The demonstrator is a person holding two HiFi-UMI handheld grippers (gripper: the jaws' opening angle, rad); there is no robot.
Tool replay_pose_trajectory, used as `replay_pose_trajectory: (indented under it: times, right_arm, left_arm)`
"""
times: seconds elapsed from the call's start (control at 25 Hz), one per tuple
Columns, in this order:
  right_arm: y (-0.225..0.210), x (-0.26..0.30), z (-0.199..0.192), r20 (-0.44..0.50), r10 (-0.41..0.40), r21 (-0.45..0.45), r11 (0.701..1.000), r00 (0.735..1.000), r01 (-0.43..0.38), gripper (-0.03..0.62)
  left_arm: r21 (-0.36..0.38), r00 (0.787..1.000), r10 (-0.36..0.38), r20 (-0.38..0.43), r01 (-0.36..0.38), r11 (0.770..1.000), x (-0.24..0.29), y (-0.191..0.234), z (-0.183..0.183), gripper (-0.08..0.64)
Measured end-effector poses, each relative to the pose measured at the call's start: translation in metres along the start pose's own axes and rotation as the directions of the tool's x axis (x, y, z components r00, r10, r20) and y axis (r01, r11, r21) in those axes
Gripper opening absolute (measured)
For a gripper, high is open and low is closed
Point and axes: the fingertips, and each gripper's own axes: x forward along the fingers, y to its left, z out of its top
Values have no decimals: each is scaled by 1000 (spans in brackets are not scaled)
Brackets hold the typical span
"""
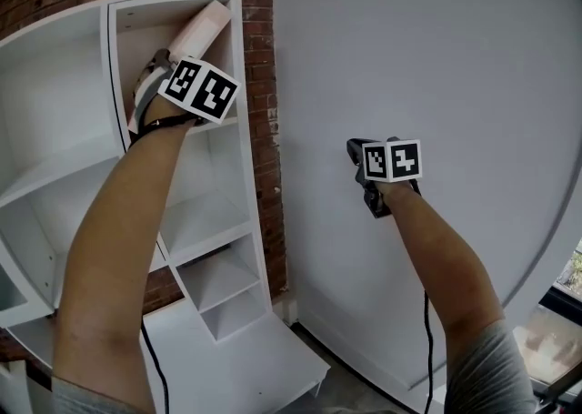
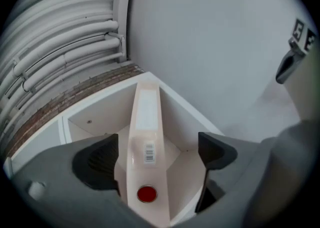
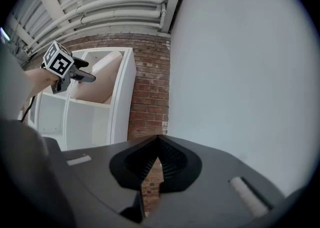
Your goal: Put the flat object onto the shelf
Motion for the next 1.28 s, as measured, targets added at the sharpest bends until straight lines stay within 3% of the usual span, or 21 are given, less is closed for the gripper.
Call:
replay_pose_trajectory:
  times: [0.12,0.28,0.44,0.64,0.76,0.88,1.08,1.28]
  right_arm:
    - [-5,-36,-7,-8,-22,-4,1000,1000,22,9]
    - [-12,-89,-16,-17,-53,-7,999,998,53,9]
    - [-23,-161,-30,-19,-95,10,995,995,96,9]
    - [-28,-257,-49,-19,-128,19,992,992,129,9]
    - [-35,-321,-65,-31,-166,17,986,986,167,9]
    - [-47,-393,-81,-38,-233,18,972,972,234,9]
    - [-63,-515,-112,-58,-338,18,941,939,339,9]
    - [-73,-623,-157,-90,-431,2,901,898,433,9]
  left_arm:
    - [-18,995,-48,92,50,999,-34,-22,28,481]
    - [-63,961,-201,189,216,974,-82,-80,60,425]
    - [-91,887,-362,286,401,911,-138,-155,93,403]
    - [-103,789,-495,363,562,821,-216,-237,120,367]
    - [-92,696,-573,433,667,740,-277,-288,145,350]
    - [-53,573,-643,507,766,641,-348,-341,172,320]
    - [-44,400,-714,574,887,461,-461,-417,200,262]
    - [-11,219,-739,638,961,276,-567,-480,212,208]
